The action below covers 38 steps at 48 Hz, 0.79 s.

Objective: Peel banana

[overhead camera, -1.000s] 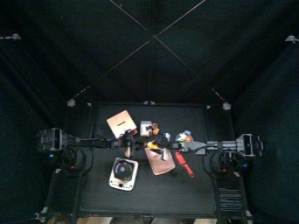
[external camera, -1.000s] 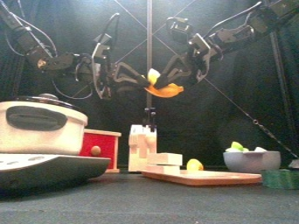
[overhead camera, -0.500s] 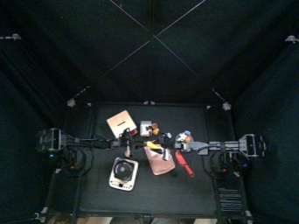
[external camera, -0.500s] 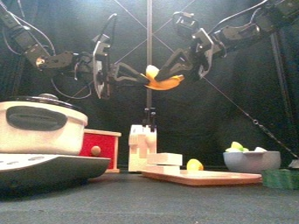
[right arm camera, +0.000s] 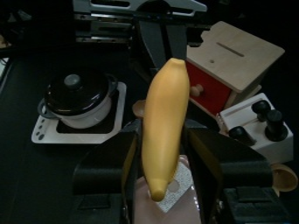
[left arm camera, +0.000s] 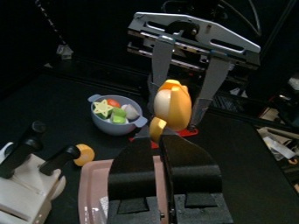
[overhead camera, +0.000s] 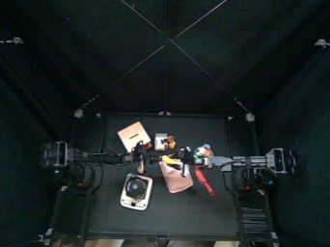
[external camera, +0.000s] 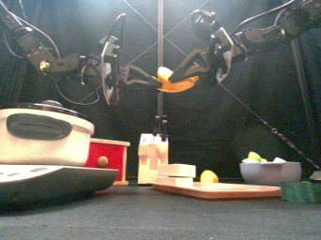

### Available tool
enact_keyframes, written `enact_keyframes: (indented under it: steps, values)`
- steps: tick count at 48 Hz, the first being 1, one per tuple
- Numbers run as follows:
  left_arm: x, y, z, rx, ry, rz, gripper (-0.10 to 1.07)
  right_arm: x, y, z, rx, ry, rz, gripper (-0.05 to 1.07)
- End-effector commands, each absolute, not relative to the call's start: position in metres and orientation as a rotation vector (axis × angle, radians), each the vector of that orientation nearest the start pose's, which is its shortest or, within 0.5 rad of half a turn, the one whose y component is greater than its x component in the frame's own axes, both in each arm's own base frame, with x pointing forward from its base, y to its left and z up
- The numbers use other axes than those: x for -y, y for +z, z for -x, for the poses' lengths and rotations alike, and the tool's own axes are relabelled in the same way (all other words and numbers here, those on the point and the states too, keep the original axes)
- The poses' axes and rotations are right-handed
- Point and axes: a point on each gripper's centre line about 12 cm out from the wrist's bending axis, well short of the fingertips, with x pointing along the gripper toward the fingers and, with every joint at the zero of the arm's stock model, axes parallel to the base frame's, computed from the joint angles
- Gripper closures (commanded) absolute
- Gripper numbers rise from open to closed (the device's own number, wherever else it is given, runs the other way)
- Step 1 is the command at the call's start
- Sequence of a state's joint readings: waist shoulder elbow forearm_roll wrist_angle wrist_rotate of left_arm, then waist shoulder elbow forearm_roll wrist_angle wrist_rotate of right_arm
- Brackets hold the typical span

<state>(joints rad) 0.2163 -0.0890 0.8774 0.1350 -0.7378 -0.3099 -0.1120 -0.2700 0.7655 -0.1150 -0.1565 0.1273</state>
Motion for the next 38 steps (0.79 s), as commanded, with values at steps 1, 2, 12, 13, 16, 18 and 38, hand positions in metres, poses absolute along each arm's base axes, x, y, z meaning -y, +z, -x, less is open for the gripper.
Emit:
enact_keyframes:
  steps: [1, 2, 12, 13, 16, 18, 38]
  values:
    - [-0.074, 0.212, -0.35, -0.041, 0.156, 0.22, 0.87, 0.035, 0.269, -0.342, -0.273, -0.088, -0.027, 0.35]
    - [-0.074, 0.212, -0.35, -0.041, 0.156, 0.22, 0.87, 0.034, 0.269, -0.341, -0.269, -0.088, -0.027, 0.35]
    - [-0.076, 0.212, -0.35, -0.042, 0.162, 0.22, 0.87, 0.034, 0.271, -0.336, -0.239, -0.089, -0.042, 0.35]
    - [-0.076, 0.212, -0.35, -0.042, 0.162, 0.22, 0.87, 0.034, 0.271, -0.336, -0.239, -0.09, -0.043, 0.35]
    - [-0.076, 0.212, -0.35, -0.04, 0.162, 0.22, 0.87, 0.034, 0.271, -0.336, -0.237, -0.09, -0.043, 0.35]
    - [-0.076, 0.212, -0.35, -0.042, 0.162, 0.22, 0.87, 0.034, 0.27, -0.337, -0.236, -0.091, -0.044, 0.35]
    - [-0.075, 0.221, -0.357, -0.011, 0.15, 0.22, 0.87, 0.049, 0.263, -0.367, -0.24, -0.122, -0.065, 0.33]
